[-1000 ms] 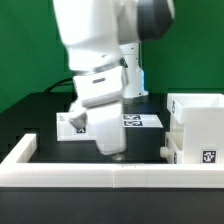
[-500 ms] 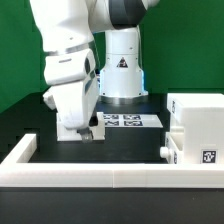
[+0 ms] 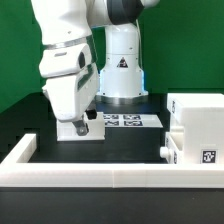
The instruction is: Assemble drawer
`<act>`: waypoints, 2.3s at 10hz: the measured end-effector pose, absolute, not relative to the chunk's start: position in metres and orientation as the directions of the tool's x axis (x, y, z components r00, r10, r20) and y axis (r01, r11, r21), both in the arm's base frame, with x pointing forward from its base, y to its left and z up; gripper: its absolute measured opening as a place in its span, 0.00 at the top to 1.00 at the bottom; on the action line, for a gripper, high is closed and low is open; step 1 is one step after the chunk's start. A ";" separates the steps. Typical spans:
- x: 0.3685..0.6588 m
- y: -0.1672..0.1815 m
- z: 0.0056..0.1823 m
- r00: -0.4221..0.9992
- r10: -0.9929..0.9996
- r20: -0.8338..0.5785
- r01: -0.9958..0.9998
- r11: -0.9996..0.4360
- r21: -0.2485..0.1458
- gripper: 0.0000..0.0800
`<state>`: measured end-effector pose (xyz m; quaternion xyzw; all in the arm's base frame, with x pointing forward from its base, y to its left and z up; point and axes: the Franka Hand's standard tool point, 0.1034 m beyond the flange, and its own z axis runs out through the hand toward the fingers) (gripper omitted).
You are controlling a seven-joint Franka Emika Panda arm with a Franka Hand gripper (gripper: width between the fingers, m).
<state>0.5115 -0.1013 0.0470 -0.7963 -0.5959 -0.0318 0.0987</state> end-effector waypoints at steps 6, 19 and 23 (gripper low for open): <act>0.515 -0.108 0.068 0.709 0.696 0.118 0.706 -0.698 -0.122 0.19; 0.431 -0.099 0.067 0.949 0.288 0.130 0.295 -0.955 -0.031 0.19; 0.399 -0.088 0.036 0.954 0.259 0.149 0.264 -0.965 -0.010 0.19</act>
Offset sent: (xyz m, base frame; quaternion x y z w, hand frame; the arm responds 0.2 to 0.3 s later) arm -0.0163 -0.0280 0.0025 -0.0398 0.0008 0.2591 0.9650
